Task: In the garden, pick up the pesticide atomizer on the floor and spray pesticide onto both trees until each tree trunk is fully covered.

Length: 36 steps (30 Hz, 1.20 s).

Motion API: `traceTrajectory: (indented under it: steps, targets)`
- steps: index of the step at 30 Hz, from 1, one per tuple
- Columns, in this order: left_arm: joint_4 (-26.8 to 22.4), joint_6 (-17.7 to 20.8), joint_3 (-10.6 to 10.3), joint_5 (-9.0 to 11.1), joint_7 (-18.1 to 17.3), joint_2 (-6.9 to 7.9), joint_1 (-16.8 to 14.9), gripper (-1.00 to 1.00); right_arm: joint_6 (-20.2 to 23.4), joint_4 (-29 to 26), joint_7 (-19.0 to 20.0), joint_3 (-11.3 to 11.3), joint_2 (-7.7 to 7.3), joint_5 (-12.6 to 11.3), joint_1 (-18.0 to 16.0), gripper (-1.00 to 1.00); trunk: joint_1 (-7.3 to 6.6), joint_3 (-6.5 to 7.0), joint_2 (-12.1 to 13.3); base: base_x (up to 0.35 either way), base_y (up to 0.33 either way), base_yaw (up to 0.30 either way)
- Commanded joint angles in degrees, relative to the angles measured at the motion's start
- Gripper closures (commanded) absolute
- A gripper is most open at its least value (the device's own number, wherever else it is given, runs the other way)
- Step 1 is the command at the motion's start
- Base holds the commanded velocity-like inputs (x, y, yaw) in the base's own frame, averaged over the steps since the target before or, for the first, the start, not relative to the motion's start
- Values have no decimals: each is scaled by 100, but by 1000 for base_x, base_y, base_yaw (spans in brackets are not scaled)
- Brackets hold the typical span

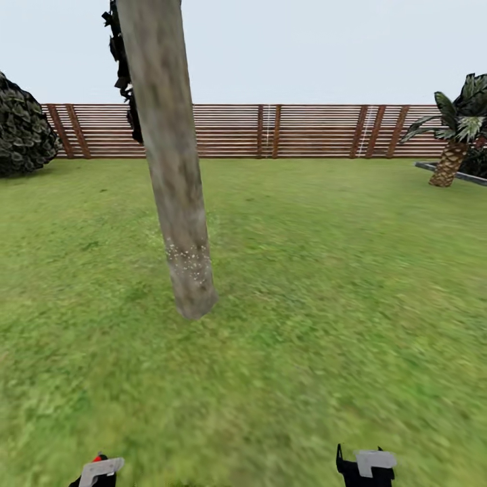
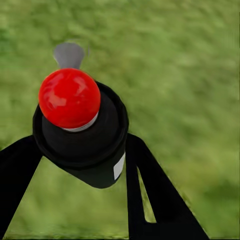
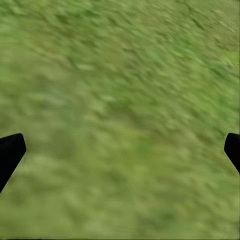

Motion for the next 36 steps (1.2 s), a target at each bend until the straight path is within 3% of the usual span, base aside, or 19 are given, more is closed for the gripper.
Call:
traceTrajectory:
  steps: [1,7,15,19,21,27,36]
  targets:
    - [6,-15,52,-25,2,2,-4,100,-11,11,-44,-37,30,62,-3,-100,-2,-5,-2,-211,0,280]
    - [6,-24,56,-8,554,-22,-4,100,-7,13,-52,-36,64,60,-5,-100,-2,-6,-2,-316,0,280]
    - [14,-6,63,13,590,-22,-4,100,-7,15,-37,-32,74,58,-3,-100,-2,-4,-2,-337,0,282]
    - [22,1,62,337,587,-22,-4,100,-7,16,-43,-35,90,62,-3,-100,-2,5,-2,-338,0,282]
    - [23,4,59,407,585,-22,-4,100,-7,16,-39,-31,92,77,-3,-100,-2,11,-2,-338,0,281]
    - [23,5,57,431,586,-22,-4,100,-7,73,-36,-27,92,86,-3,-100,-2,31,-2,-320,0,280]
    - [20,-11,56,432,581,-22,-4,100,-7,86,-38,-27,92,86,-3,-100,-2,61,-2,-35,0,280]
